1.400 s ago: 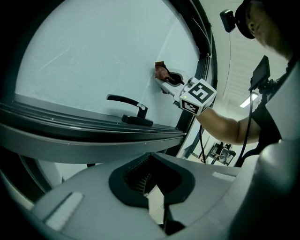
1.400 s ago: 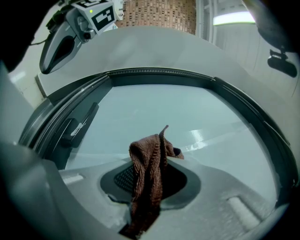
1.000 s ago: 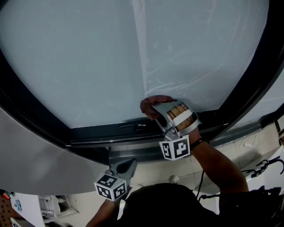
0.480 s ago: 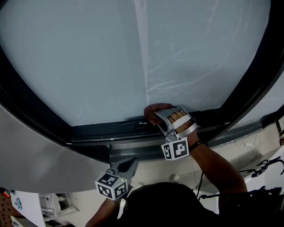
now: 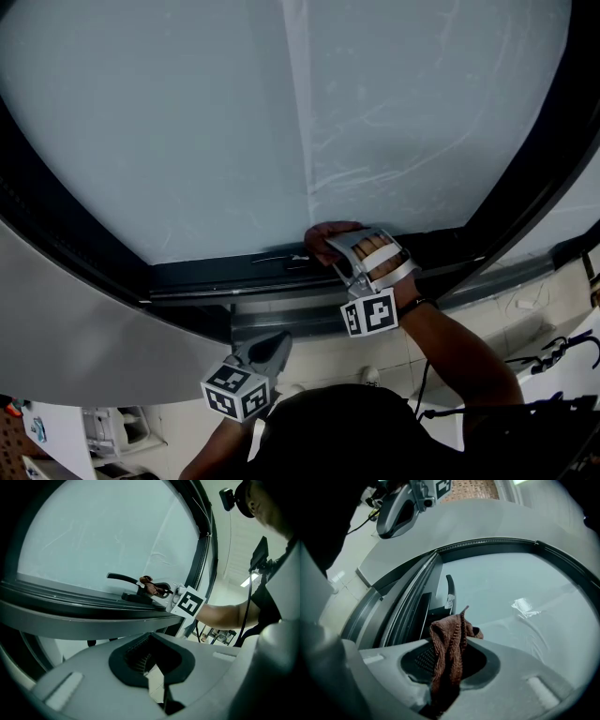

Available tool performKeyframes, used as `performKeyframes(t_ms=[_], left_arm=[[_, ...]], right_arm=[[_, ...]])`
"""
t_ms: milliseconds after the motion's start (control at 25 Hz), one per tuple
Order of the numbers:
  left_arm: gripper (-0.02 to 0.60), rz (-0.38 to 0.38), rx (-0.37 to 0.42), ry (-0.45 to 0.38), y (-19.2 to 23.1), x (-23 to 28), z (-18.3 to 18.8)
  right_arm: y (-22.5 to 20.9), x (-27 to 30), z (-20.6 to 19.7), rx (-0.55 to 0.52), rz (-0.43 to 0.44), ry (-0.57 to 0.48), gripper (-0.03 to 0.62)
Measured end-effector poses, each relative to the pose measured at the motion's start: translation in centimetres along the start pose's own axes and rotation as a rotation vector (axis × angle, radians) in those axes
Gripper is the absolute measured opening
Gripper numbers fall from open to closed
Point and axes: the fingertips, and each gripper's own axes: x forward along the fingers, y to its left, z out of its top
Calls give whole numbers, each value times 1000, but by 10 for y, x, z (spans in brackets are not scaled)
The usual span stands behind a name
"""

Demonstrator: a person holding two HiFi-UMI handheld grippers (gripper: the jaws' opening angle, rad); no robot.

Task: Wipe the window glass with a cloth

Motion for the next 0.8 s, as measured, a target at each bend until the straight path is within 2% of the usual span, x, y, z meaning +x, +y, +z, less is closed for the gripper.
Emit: performKeyframes(t_ms=[800], left_arm=[[17,-7,1,3,-2,3,-3]], right_arm=[[2,0,0,32,44,-16,71]])
